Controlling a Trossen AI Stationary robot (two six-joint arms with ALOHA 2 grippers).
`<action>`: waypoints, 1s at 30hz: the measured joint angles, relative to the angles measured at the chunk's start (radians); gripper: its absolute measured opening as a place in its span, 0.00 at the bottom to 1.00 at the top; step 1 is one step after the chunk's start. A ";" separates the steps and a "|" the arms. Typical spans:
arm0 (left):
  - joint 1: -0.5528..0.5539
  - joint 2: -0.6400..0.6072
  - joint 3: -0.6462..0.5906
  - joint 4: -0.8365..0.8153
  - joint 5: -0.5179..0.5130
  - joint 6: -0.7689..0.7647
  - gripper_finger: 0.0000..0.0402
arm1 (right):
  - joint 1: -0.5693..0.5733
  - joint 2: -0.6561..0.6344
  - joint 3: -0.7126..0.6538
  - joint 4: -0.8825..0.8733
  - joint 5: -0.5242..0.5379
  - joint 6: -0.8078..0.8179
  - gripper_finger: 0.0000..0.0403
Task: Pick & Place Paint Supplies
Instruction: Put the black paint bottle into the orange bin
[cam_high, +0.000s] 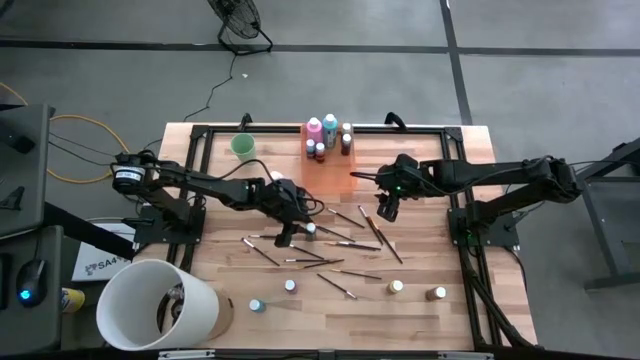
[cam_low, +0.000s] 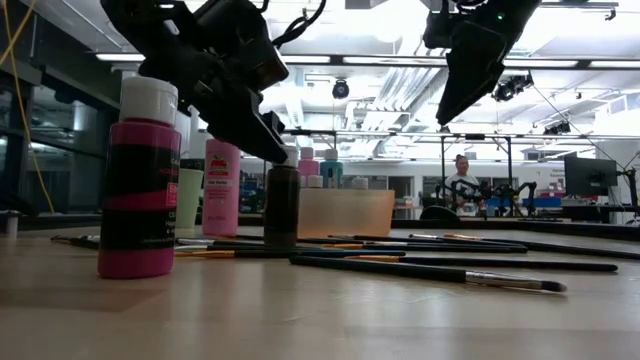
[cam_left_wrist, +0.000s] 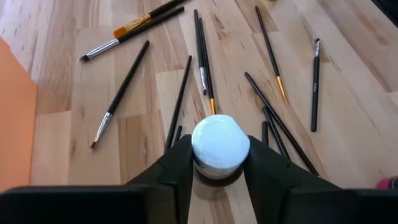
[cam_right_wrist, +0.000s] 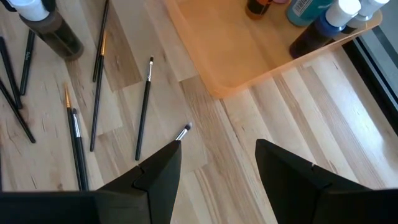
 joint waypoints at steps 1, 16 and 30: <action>0.000 0.000 0.000 0.002 0.000 0.000 0.27 | 0.000 0.000 0.000 0.000 0.000 0.000 0.50; 0.001 -0.006 0.110 0.069 -0.189 0.006 0.30 | 0.000 0.000 0.000 0.000 0.000 0.000 0.50; 0.138 0.009 0.214 0.116 -0.534 -0.115 0.31 | 0.000 0.000 0.001 0.008 0.000 -0.001 0.50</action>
